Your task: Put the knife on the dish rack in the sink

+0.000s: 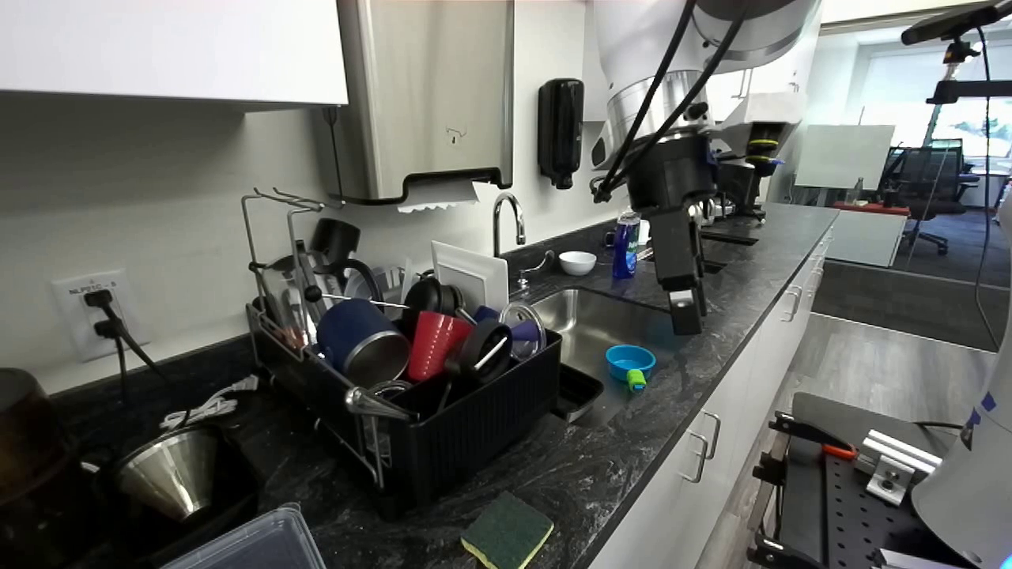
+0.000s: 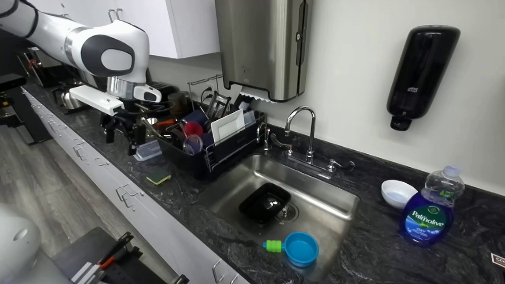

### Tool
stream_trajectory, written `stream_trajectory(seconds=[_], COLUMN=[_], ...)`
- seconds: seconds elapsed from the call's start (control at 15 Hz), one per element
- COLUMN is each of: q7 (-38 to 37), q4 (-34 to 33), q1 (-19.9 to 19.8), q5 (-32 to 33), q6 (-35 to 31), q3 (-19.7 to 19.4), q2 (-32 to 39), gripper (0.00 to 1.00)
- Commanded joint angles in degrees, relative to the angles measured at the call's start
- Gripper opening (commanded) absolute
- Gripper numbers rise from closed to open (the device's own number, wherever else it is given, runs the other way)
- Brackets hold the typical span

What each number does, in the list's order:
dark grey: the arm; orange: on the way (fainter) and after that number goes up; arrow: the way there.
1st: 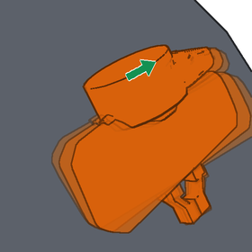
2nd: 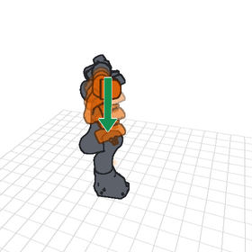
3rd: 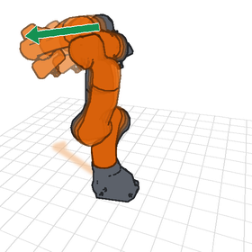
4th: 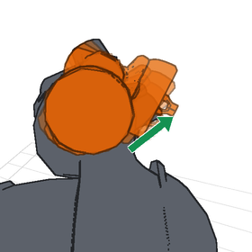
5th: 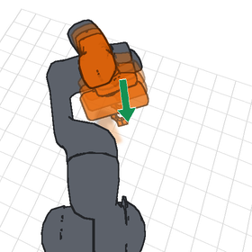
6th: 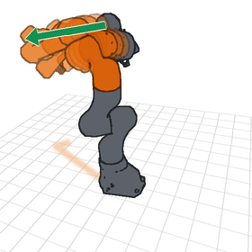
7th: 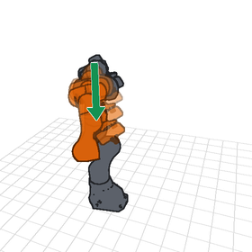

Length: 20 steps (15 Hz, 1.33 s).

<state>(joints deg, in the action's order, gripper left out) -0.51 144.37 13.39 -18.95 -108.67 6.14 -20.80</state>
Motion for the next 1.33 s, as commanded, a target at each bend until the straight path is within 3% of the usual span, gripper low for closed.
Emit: stream_trajectory(seconds=[0.0, 0.73, 1.27], q7=[0.25, 0.25, 10.68], q4=[-0.11, -0.11, -1.06], q1=[-0.96, -0.96, 1.13], q5=[-0.25, -0.25, -1.16], q6=[0.25, 0.25, -4.54], q3=[0.88, 0.88, 1.59], q2=[-0.04, -0.04, 2.88], gripper=[1.0, 1.0, 1.0])
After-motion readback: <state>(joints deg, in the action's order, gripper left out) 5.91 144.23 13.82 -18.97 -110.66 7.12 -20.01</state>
